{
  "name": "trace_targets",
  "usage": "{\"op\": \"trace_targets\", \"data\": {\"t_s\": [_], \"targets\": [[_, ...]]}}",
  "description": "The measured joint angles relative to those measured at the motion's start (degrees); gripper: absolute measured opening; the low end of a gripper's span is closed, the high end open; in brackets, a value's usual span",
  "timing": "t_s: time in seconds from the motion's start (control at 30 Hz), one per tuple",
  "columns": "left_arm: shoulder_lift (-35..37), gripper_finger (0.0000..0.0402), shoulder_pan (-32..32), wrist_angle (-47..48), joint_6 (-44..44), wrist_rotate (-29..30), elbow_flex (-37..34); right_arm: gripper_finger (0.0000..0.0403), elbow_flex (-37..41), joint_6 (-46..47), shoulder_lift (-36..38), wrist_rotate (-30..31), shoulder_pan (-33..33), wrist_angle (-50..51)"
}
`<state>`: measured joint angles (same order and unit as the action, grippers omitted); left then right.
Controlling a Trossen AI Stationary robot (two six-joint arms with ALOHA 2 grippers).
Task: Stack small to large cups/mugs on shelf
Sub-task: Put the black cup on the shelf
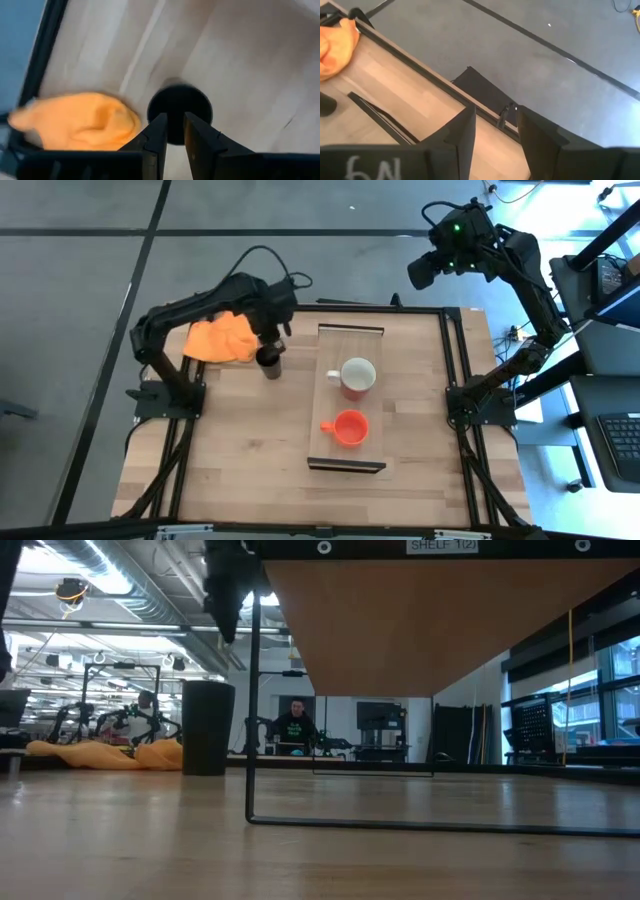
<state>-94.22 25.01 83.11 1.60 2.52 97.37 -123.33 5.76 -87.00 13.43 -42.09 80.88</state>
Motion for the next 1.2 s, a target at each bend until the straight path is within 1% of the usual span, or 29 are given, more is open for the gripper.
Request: {"op": "trace_targets", "data": {"t_s": [0.07,0.13,0.3,0.47,0.6,0.8,0.97,1.2], "targets": [[2.19,0.0057,0.00,-1.72,-4.47,2.00,-3.77,0.0145,0.00,-0.35,0.00,-0.02,0.01,-0.04],[4.55,0.0058,0.14,-6.09,-6.57,2.77,-8.25,0.0145,0.00,-0.38,0.00,-0.03,0.00,-0.06],[9.78,0.0062,-0.01,-14.22,-8.65,2.06,-18.71,0.0145,0.00,-1.47,0.02,-0.04,0.02,-0.81],[12.49,0.0059,0.14,-16.79,-8.76,2.37,-24.84,0.0145,0.00,-0.27,0.02,-0.04,0.00,-1.44],[13.25,0.0061,0.23,-16.72,-11.19,2.30,-26.33,0.0145,0.00,1.41,0.02,-0.09,0.01,-1.79],[13.36,0.0064,0.39,-18.22,-13.77,2.52,-26.71,0.0145,0.00,1.57,0.02,-0.07,0.02,-2.21],[13.36,0.0065,0.69,-22.69,-13.80,2.78,-26.71,0.0145,-0.01,1.52,0.02,-0.05,0.02,-2.47],[13.36,0.0080,1.38,-22.11,-13.60,2.84,-26.71,0.0145,0.00,1.05,0.02,-0.04,0.01,-2.45]]}}
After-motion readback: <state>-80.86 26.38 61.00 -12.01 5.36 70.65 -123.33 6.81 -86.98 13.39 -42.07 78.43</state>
